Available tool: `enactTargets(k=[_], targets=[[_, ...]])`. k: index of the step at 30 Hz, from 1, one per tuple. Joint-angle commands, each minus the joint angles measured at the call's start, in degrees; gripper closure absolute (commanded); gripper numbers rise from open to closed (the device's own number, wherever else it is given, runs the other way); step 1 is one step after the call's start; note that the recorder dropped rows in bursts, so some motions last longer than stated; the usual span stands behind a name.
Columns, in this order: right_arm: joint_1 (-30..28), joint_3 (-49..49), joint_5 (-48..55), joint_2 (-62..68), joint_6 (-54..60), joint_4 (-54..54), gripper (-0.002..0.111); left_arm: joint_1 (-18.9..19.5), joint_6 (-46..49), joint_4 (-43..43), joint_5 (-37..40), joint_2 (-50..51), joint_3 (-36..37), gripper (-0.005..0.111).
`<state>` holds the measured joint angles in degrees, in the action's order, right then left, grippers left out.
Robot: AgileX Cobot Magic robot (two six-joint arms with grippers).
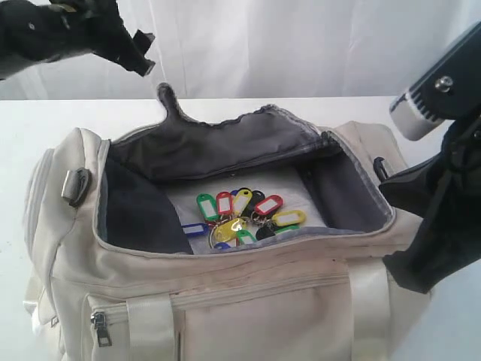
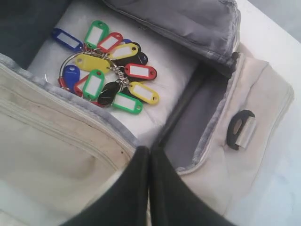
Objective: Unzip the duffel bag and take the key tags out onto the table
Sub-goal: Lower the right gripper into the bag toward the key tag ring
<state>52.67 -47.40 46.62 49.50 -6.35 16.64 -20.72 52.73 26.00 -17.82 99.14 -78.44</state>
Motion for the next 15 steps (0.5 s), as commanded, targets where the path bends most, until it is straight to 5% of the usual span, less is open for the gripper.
enactTargets(k=[1, 10, 15], targets=[[0.4, 0.2, -0.1, -0.3, 0.1, 0.1, 0.108, 0.0, -0.5, 10.9, 16.7, -6.2, -0.2, 0.032], [0.4, 0.2, -0.9, -0.3, 0.1, 0.1, 0.108, 0.0, -0.2, 21.4, 70.8, -10.2, -0.2, 0.102], [0.4, 0.8, -2.0, -0.3, 0.1, 2.4, 0.108, 0.0, -0.1, 22.5, 87.8, -10.1, -0.2, 0.107]])
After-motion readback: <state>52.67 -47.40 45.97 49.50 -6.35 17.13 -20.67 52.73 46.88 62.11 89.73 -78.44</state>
